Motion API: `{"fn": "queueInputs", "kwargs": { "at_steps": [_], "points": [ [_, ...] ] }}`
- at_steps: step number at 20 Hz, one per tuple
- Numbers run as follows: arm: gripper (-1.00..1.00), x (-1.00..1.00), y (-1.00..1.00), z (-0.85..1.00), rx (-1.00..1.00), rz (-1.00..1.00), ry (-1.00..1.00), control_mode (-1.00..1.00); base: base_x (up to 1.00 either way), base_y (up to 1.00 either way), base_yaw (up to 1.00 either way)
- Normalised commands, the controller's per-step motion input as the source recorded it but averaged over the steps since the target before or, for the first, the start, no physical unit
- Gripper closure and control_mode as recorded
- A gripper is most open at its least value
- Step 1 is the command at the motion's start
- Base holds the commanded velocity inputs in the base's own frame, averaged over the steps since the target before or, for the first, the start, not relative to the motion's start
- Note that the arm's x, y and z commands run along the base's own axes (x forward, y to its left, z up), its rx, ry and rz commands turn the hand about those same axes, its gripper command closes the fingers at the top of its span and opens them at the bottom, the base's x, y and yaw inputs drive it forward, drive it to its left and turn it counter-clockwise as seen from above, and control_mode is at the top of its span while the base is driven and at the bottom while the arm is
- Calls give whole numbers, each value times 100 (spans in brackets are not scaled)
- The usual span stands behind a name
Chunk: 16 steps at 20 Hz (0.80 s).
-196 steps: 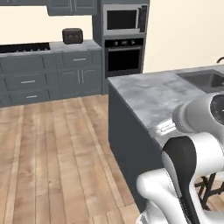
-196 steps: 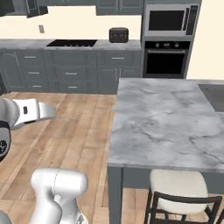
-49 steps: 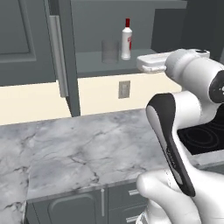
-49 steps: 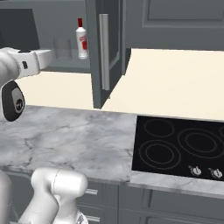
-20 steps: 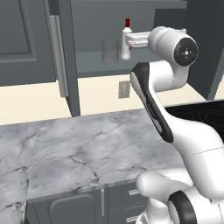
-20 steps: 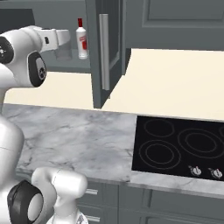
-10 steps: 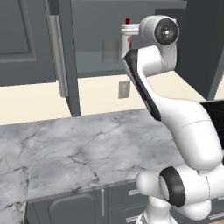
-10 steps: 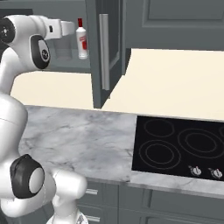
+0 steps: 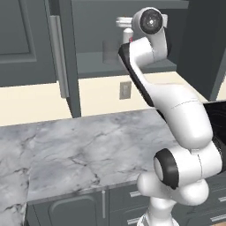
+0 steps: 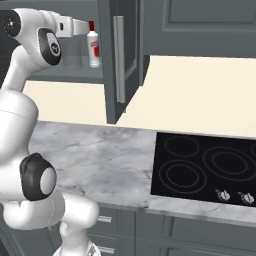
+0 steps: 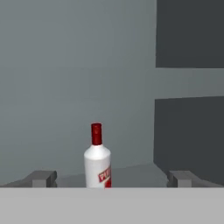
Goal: There is a bowl on the dining counter. Grab a lemon wedge from the fridge and place it in the bowl. Then get the liquor bottle and glass cup from the cabinet and place them next to the bowl.
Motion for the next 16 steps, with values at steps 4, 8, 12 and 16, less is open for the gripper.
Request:
{"fn": "queueInputs", "kwargs": {
  "at_steps": [4, 8, 12, 16],
  "points": [
    [-100, 40, 2, -15, 0, 0, -9, -100, 0, 0, 0],
    [-100, 41, 0, 0, 0, 0, 0, -100, 0, 0, 0],
    [-100, 43, 0, -9, 0, 0, -3, -100, 0, 0, 0],
    [-100, 37, 0, -4, 0, 0, -3, -100, 0, 0, 0]
  ]
}}
